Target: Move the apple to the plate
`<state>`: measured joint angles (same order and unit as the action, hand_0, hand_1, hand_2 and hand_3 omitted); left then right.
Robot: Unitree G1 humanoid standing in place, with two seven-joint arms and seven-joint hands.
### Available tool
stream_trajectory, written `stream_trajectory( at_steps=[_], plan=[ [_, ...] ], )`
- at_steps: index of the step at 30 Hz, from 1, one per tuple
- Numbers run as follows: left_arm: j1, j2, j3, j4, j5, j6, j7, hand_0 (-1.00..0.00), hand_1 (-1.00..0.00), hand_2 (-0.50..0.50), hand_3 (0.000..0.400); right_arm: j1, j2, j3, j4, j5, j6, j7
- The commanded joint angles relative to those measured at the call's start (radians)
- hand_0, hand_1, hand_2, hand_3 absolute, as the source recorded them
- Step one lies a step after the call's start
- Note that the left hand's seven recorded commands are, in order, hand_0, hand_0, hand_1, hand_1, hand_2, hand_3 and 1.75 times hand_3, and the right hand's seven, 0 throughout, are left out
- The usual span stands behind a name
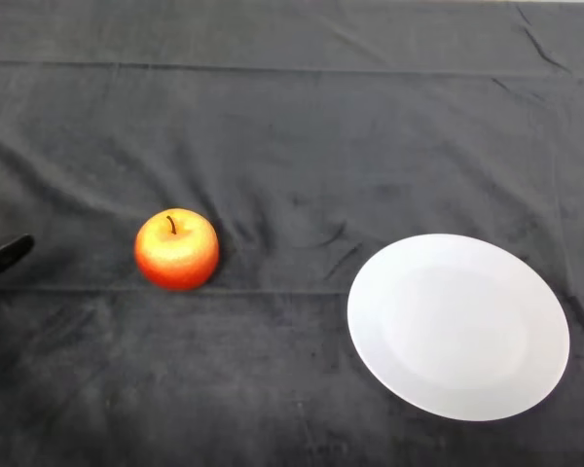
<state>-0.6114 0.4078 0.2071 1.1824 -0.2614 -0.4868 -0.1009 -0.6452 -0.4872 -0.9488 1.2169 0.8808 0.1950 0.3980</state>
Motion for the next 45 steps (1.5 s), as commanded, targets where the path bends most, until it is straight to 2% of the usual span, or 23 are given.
stream_trajectory(
  at_steps=[1,15,26,34,35,37,38,39,40,42,43,44,45],
  plan=[
    [-0.033,-0.009,-0.025,-0.043,0.022,-0.021,-0.015,0.00,0.00,0.00,0.000,-0.013,-0.017,-0.0029,-0.007,0.0167,-0.008,-0.0005],
    [-0.028,-0.094,-0.106,-0.048,0.087,-0.054,-0.076,0.00,0.00,0.00,0.000,-0.012,-0.016,-0.0024,-0.009,0.0168,-0.008,-0.0017],
    [-0.033,-0.151,-0.161,-0.042,0.098,-0.060,-0.141,0.00,0.00,0.00,0.000,-0.012,-0.015,-0.0021,-0.010,0.0169,-0.007,-0.0023],
    [-0.027,-0.159,-0.203,-0.037,0.100,-0.072,-0.197,0.00,0.00,0.00,0.000,-0.012,-0.015,-0.0020,-0.010,0.0171,-0.007,-0.0025],
    [-0.027,-0.158,-0.207,-0.037,0.100,-0.073,-0.203,-0.34,0.00,-0.17,0.136,-0.012,-0.015,-0.0020,-0.010,0.0171,-0.007,-0.0025],
    [-0.025,-0.155,-0.215,-0.036,0.101,-0.076,-0.215,-0.58,0.00,-0.29,0.234,-0.012,-0.015,-0.0020,-0.010,0.0171,-0.007,-0.0026],
    [-0.024,-0.154,-0.219,-0.036,0.102,-0.078,-0.219,-0.78,0.00,-0.39,0.314,-0.012,-0.015,-0.0020,-0.010,0.0172,-0.007,-0.0026],
    [-0.023,-0.153,-0.222,-0.036,0.102,-0.079,-0.223,-0.85,-0.06,-0.40,0.340,-0.012,-0.015,-0.0020,-0.010,0.0172,-0.007,-0.0026],
    [-0.022,-0.151,-0.226,-0.036,0.103,-0.081,-0.227,-1.00,-0.38,-0.31,0.400,-0.012,-0.015,-0.0020,-0.010,0.0172,-0.007,-0.0026],
    [-0.020,-0.148,-0.232,-0.036,0.105,-0.084,-0.234,-1.00,-0.58,-0.21,0.400,-0.012,-0.015,-0.0020,-0.010,0.0173,-0.007,-0.0026],
    [-0.020,-0.147,-0.235,-0.035,0.106,-0.086,-0.236,-1.00,-0.76,-0.12,0.400,-0.012,-0.015,-0.0020,-0.010,0.0173,-0.007,-0.0026],
    [-0.019,-0.146,-0.238,-0.035,0.107,-0.088,-0.238,-1.00,-0.78,-0.11,0.400,-0.012,-0.015,-0.0020,-0.010,0.0173,-0.007,-0.0026],
    [-0.018,-0.145,-0.241,-0.035,0.108,-0.090,-0.240,-1.00,-0.90,-0.05,0.400,-0.012,-0.015,-0.0020,-0.010,0.0173,-0.007,-0.0026]
  ],
)
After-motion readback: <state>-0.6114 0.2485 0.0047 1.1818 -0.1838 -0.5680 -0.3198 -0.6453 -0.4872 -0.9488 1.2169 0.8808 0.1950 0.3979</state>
